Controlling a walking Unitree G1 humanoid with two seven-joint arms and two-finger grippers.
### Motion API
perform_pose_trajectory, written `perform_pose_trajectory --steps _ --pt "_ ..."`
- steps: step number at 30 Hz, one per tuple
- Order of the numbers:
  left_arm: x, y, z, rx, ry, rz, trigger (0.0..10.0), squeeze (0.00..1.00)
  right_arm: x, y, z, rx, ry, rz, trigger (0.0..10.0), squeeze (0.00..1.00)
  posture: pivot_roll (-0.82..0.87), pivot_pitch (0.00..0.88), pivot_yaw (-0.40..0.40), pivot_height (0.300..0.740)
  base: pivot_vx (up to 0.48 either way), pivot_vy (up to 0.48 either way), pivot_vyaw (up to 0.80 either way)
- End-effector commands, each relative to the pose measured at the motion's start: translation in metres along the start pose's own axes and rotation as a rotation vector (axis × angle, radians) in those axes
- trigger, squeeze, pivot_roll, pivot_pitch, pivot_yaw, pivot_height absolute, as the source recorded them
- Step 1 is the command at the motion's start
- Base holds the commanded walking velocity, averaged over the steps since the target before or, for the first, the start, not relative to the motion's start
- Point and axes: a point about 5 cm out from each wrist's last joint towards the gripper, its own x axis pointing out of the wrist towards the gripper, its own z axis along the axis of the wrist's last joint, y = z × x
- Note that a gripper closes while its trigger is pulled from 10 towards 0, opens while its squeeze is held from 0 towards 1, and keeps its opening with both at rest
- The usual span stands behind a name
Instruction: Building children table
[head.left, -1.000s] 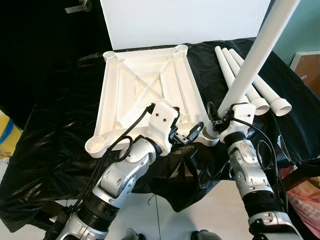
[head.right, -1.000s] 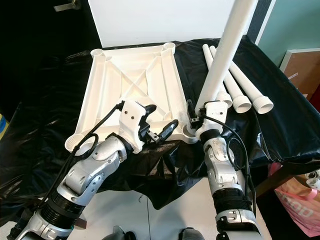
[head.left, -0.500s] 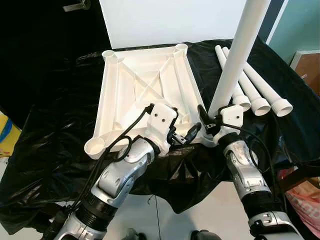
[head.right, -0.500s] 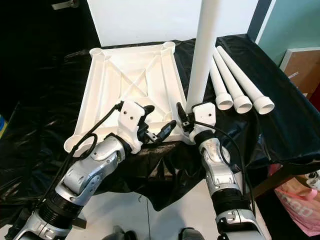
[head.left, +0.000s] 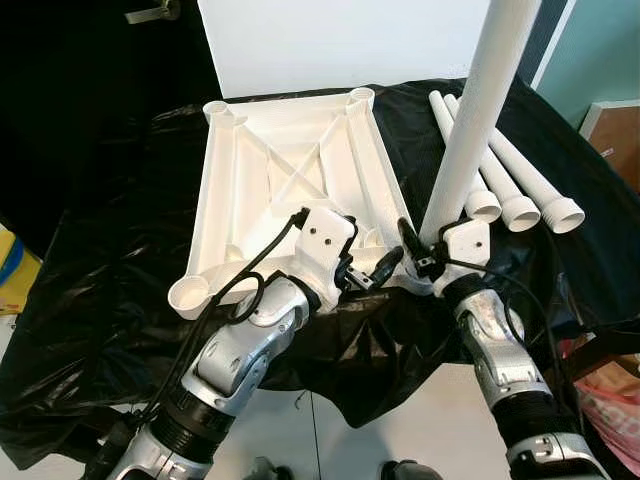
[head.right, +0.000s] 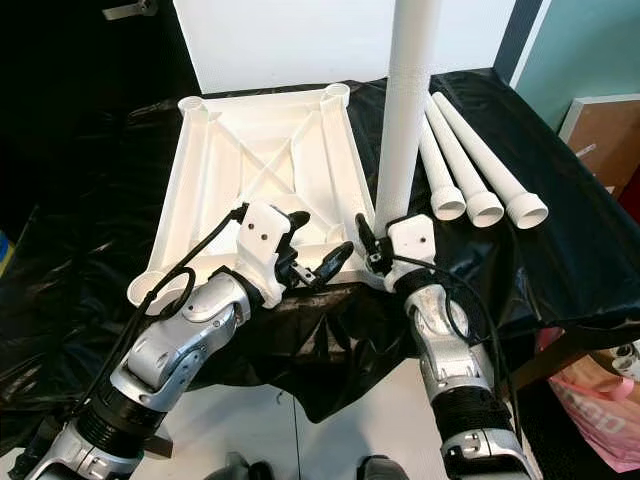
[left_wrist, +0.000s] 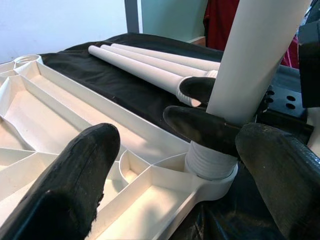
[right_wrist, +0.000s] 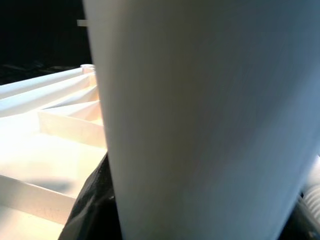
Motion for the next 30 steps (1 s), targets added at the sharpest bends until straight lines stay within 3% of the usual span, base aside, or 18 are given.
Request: perform_pose_trajectory --steps 1,16,30 --pt "-0.002 -0.011 -0.002 0.009 0.019 -0.159 10.0 0.0 -0.009 0.003 -0.015 0.013 0.078 0.003 10.0 0.0 -0.12 0.11 0.043 0.74 0.0 0.0 0.0" --pt "-0.006 -0.011 -0.008 0.037 0.06 -0.183 10.0 0.0 -0.013 0.012 -0.024 0.009 0.116 0.125 10.0 0.0 -0.11 0.109 0.051 0.74 0.0 0.0 0.0" --pt "-0.009 -0.009 -0.01 0.052 0.074 -0.179 10.0 0.0 -0.012 0.006 -0.034 0.143 0.188 0.031 10.0 0.0 -0.1 0.099 0.049 0.74 0.0 0.0 0.0"
